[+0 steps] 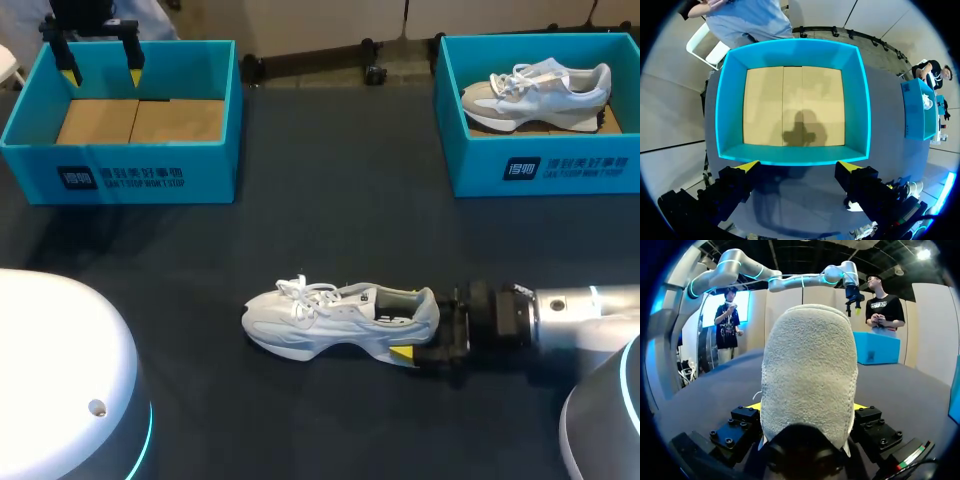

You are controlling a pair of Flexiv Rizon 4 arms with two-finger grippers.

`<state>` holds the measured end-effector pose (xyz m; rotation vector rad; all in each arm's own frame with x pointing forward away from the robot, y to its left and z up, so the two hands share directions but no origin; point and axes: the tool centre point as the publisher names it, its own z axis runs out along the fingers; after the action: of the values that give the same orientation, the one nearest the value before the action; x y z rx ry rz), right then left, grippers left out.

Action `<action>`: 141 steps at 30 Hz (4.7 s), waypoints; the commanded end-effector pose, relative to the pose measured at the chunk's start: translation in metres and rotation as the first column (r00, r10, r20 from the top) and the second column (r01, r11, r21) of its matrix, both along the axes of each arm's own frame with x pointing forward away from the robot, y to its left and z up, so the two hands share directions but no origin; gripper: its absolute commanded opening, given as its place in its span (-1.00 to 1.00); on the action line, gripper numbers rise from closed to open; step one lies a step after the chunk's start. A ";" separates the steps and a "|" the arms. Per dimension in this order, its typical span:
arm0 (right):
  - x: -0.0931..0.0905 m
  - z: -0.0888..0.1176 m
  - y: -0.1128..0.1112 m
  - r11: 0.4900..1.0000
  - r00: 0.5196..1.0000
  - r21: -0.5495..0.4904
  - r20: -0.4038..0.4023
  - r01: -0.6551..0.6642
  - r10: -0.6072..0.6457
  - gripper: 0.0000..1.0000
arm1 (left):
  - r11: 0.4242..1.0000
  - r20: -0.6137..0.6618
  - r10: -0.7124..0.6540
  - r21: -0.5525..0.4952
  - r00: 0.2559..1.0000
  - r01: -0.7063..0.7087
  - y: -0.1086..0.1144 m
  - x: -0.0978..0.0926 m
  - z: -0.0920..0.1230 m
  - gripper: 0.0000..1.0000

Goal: Take the shoe out of the shoebox, open the shoe tongue, remove and reinsert the insole, then place the shoe into the shoebox

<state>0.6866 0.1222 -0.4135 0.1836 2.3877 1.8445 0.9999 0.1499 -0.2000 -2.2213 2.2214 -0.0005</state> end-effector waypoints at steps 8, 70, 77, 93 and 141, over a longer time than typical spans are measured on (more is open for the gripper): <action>0.014 -0.001 0.010 0.994 0.994 0.000 -0.021 -0.105 0.105 -1.00 | 1.000 0.000 0.000 0.000 1.000 0.000 0.000 0.000 0.000 1.00; 0.017 -0.004 0.008 0.990 0.989 0.011 -0.029 -0.142 0.143 -1.00 | 0.999 0.012 -0.024 0.030 1.000 0.023 -0.219 -0.159 -0.006 1.00; 0.017 -0.004 0.008 0.990 0.989 0.011 -0.029 -0.142 0.143 -1.00 | 0.999 0.012 -0.024 0.030 1.000 0.023 -0.219 -0.159 -0.006 1.00; 0.017 -0.004 0.008 0.990 0.989 0.011 -0.029 -0.142 0.143 -1.00 | 0.994 -0.028 -0.087 -0.075 0.996 0.085 -0.257 -0.176 -0.010 1.00; 0.017 -0.004 0.008 0.990 0.989 0.011 -0.029 -0.142 0.143 -1.00 | 0.985 -0.292 -0.138 0.063 0.946 0.163 -0.389 -0.284 -0.110 1.00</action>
<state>0.7022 0.1295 -0.4159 0.0427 2.4635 1.9310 0.7128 -0.2312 -0.3033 -2.1260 2.4789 0.4073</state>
